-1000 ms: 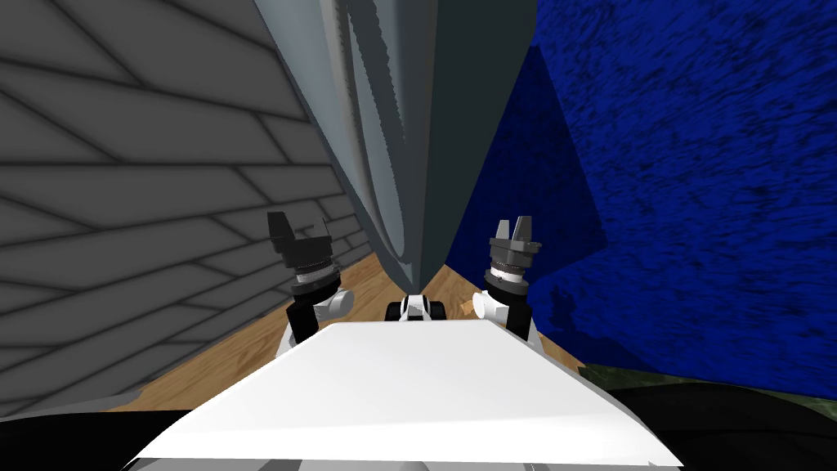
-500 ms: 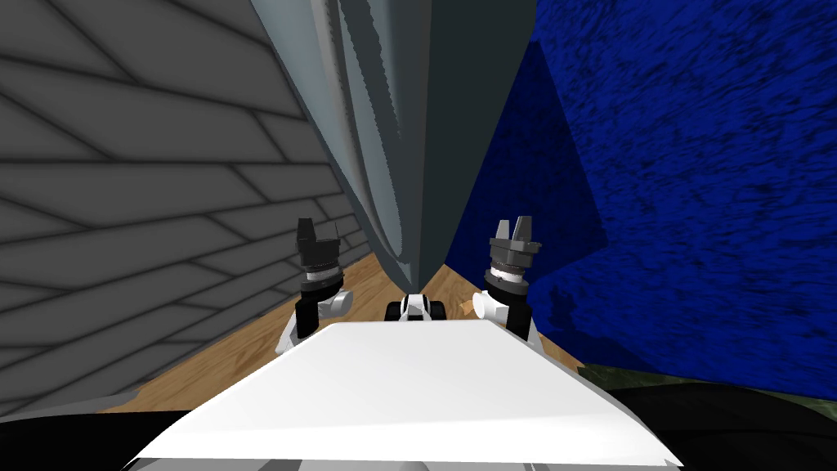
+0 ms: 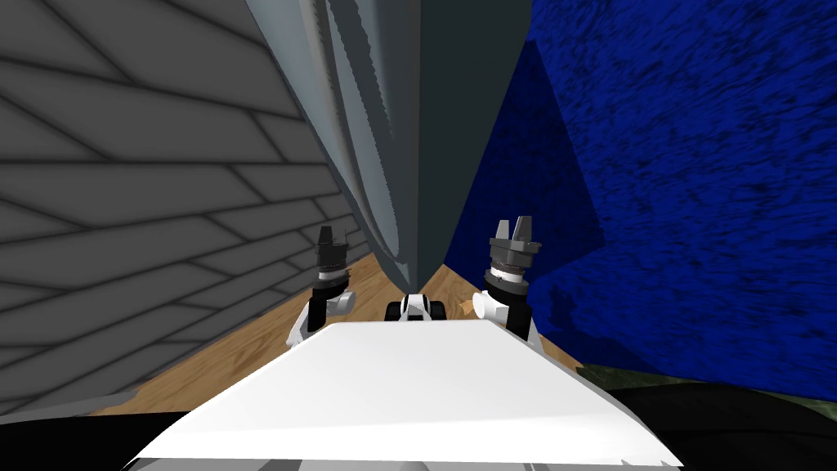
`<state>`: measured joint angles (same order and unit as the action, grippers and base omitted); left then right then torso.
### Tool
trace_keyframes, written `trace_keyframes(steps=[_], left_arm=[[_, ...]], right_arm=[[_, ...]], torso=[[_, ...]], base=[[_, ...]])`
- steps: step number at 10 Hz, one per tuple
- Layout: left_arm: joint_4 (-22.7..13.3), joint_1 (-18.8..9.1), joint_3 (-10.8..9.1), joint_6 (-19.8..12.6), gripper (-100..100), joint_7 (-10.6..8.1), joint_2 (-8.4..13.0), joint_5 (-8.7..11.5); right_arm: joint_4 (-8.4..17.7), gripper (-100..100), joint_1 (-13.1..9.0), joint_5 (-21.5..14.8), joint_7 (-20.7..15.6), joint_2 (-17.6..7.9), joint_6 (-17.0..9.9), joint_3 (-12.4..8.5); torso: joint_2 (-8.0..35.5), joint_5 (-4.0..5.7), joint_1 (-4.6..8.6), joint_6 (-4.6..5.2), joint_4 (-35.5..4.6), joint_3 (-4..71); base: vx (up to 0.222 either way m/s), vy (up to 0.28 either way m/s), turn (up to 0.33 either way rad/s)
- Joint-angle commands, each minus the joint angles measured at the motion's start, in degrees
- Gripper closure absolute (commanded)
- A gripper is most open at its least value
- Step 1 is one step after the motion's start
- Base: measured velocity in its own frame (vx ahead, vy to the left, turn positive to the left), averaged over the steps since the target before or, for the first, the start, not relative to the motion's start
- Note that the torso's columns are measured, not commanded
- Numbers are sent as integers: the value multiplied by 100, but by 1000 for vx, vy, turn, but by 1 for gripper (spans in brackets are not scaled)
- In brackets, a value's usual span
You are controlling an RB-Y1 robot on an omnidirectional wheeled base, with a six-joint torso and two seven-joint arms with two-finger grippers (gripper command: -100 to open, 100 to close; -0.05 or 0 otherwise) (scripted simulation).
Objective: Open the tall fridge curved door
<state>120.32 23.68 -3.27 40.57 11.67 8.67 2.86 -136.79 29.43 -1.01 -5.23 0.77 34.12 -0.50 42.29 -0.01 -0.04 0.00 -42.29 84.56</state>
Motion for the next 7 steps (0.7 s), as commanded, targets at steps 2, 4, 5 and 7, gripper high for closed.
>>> trace_keyframes(steps=[2,4,5,7], left_arm=[[-682,-98,14,214,-100,91,47,-117],[-893,-130,22,270,-100,118,48,-151],[-1068,-162,29,324,-100,144,50,-185],[-1395,-221,44,422,-100,192,54,-247]], right_arm=[[0,0,0,0,0,0,0,0],[0,0,0,0,0,0,0,0],[0,0,0,0,0,0,0,0],[0,0,0,0,0,0,0,0]], torso=[[0,3,8,-1,0,0],[-2,1,2,0,0,1],[-2,0,1,0,1,1],[0,2,5,0,0,0]], base=[[1,-41,2],[3,-27,0],[3,-27,1],[-1,-35,1]])
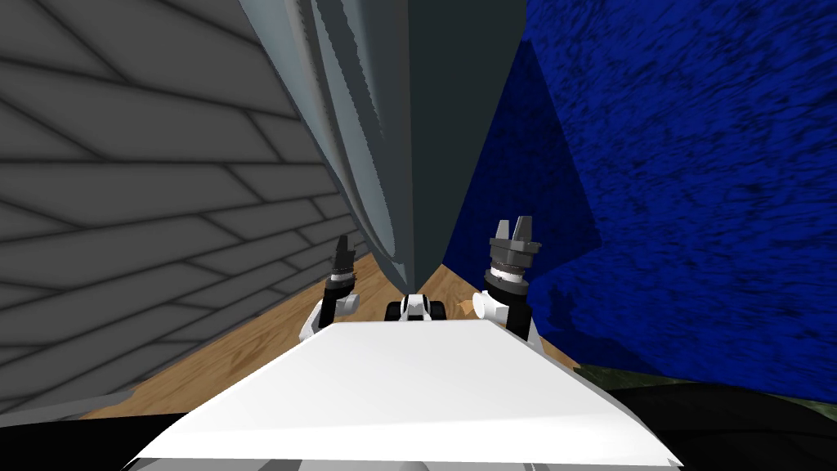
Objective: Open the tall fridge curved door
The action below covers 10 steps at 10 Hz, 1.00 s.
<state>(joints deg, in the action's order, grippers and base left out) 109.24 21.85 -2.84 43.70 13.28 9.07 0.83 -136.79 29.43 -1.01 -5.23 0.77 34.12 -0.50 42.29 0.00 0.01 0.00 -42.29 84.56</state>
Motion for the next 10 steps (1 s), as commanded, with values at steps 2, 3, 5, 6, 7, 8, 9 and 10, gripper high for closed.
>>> trace_keyframes(steps=[2,3,5,6,7,8,9,10], left_arm=[[-497,-67,8,155,-100,53,15,-73],[-659,-94,14,200,-100,75,15,-101],[-971,-146,27,289,-100,118,14,-157],[-1124,-171,33,335,-100,139,13,-184],[-1279,-197,39,382,-100,162,11,-212],[-1437,-223,45,431,-100,185,10,-241],[-1600,-250,52,482,-100,209,8,-271],[-1771,-279,59,535,-100,234,6,-302]], right_arm=[[0,0,0,0,0,0,0,0],[0,0,0,0,0,0,0,0],[0,0,0,0,0,0,0,0],[0,0,0,0,0,0,0,0],[0,0,0,0,0,0,0,0],[0,0,0,0,0,0,0,0],[0,0,0,0,0,0,0,0],[0,0,0,0,0,0,0,0]], torso=[[0,1,3,1,0,0],[-1,-1,-4,0,0,1],[-2,-1,-4,0,0,1],[-1,0,1,0,0,0],[-1,1,2,0,0,1],[-2,0,1,0,0,1],[-1,0,-1,0,0,1],[0,0,0,0,0,0]], base=[[-1,-34,1],[1,-20,-1],[1,-25,1],[1,-31,2],[4,-30,1],[0,-32,0],[-1,-36,0],[-2,-37,2]])
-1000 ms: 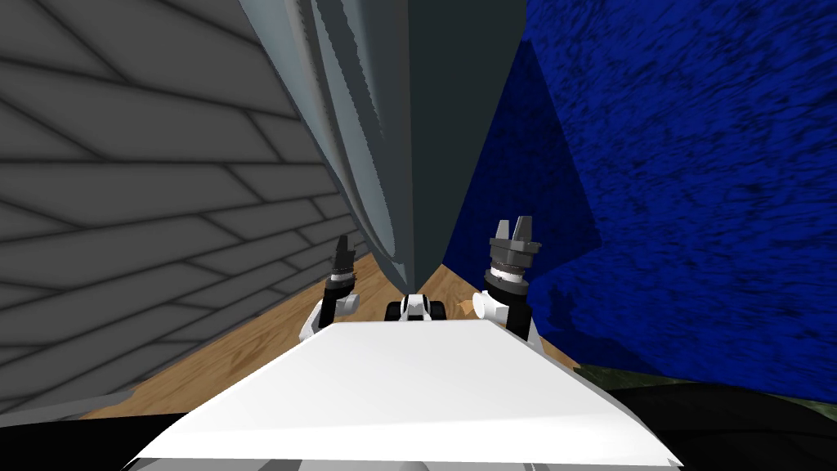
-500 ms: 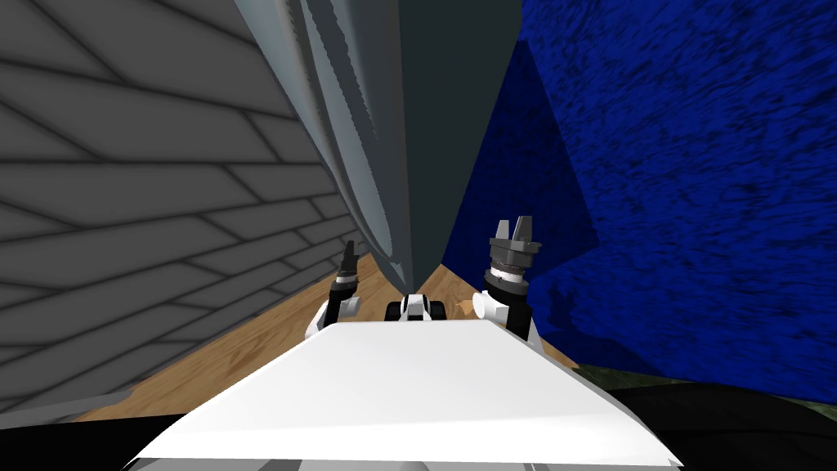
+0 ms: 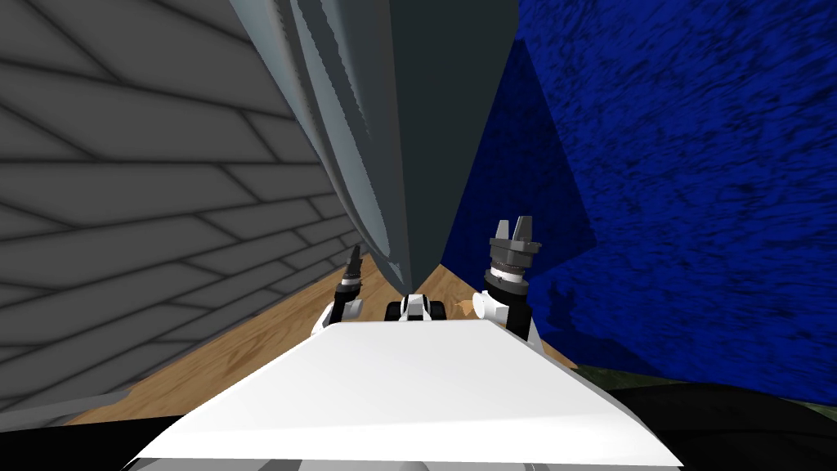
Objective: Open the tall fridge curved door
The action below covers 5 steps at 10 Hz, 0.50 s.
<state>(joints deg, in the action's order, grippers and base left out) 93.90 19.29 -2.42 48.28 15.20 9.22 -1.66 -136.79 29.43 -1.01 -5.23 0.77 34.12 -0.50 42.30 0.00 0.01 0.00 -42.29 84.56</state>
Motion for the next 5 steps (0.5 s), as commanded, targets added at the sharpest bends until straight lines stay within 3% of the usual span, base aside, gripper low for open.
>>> trace_keyframes(steps=[1,5], left_arm=[[-418,-53,24,132,-100,68,-11,-86],[-1184,-189,57,372,-100,183,-25,-233]], right_arm=[[0,0,0,0,0,0,0,0],[0,0,0,0,0,0,0,0]], torso=[[0,0,1,0,0,0],[-2,0,-1,0,1,2]], base=[[-5,-37,2],[0,-40,1]])
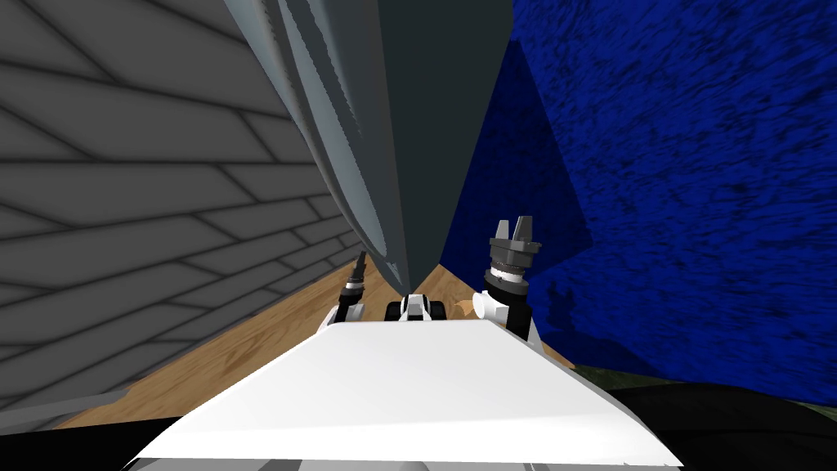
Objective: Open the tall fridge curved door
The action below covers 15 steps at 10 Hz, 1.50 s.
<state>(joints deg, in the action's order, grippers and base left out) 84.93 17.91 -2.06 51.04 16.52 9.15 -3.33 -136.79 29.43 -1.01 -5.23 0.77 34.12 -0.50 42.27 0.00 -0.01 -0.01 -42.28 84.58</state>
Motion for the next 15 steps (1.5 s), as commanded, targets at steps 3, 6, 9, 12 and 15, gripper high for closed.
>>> trace_keyframes(steps=[3,6,9,12,15], left_arm=[[-772,-123,37,222,-100,112,-50,-143],[-1336,-225,62,399,-100,197,-171,-252],[-1721,-281,75,495,-100,244,-326,-311],[-1973,-323,85,569,-100,279,-559,-357],[-2144,-351,92,624,-100,305,-917,-388]], right_arm=[[0,0,0,0,0,0,0,0],[0,0,0,0,0,0,0,0],[0,0,0,0,0,0,0,0],[0,0,0,0,0,0,0,0],[0,0,0,0,0,0,0,0]], torso=[[1,0,2,0,0,-1],[3,0,1,1,-1,-2],[0,-1,-1,0,0,0],[1,0,-2,0,-1,-1],[2,0,0,1,-1,-1]], base=[[4,-41,1],[-2,-30,1],[-1,-25,1],[2,-22,1],[0,-13,0]])
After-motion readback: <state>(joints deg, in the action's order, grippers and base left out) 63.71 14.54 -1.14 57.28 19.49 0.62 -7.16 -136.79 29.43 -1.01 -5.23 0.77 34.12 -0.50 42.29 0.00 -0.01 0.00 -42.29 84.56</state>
